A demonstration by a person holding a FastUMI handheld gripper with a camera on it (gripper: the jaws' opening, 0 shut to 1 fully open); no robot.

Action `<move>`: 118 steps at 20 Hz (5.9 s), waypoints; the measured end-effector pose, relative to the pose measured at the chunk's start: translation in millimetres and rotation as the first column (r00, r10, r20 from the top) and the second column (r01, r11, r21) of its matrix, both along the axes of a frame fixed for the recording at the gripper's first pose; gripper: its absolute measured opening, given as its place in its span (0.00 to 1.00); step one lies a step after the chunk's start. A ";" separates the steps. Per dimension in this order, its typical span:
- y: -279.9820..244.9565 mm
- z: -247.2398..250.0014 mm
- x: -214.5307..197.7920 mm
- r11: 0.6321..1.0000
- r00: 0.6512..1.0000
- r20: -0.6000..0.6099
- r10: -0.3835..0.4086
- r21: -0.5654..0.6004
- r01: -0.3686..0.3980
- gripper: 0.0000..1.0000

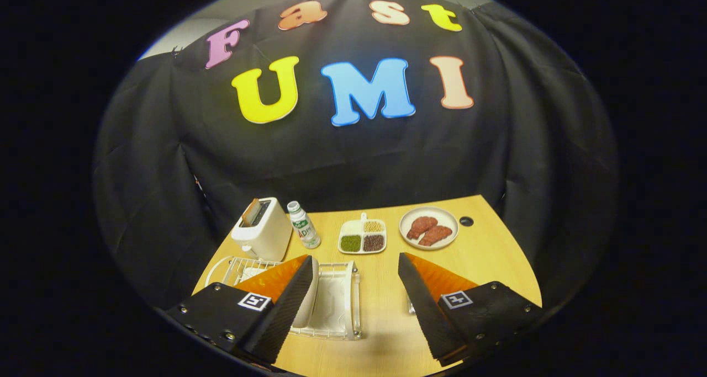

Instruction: Take the plate from the dish rack, then take the spoon from the basket and place it into the plate.

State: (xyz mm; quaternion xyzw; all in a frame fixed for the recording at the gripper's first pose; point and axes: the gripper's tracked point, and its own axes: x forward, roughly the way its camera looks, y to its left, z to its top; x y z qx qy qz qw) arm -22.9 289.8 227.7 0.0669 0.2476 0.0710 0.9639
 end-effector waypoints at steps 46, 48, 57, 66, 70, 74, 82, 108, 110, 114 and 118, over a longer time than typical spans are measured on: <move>108.7 -130.1 41.7 0.925 0.879 -0.450 -0.160 -0.380 -0.026 0.31; 104.8 -115.1 34.6 0.938 0.886 -0.443 -0.139 -0.346 -0.026 0.31; 52.6 -52.7 -22.4 0.976 0.911 -0.407 -0.062 -0.215 -0.029 0.32; -22.6 -40.4 -70.7 0.993 0.909 -0.412 -0.060 -0.114 0.014 0.32; -44.4 -56.3 -91.5 1.000 0.900 -0.436 -0.009 0.001 0.010 0.32; -64.3 -84.7 -116.0 0.997 0.890 -0.454 0.042 0.077 -0.007 0.32; -89.6 -169.8 -133.4 0.991 0.875 -0.478 0.072 0.137 -0.006 0.32; -155.1 -288.5 -120.1 0.935 0.936 -0.348 0.061 0.349 0.068 0.57; -174.7 -267.0 -110.6 0.957 0.966 -0.257 0.020 0.284 0.056 0.58; -196.0 -202.6 -88.7 0.981 0.999 -0.039 -0.005 0.195 0.012 0.58; -201.7 -135.2 -73.7 0.991 0.984 0.180 0.004 0.130 -0.028 0.58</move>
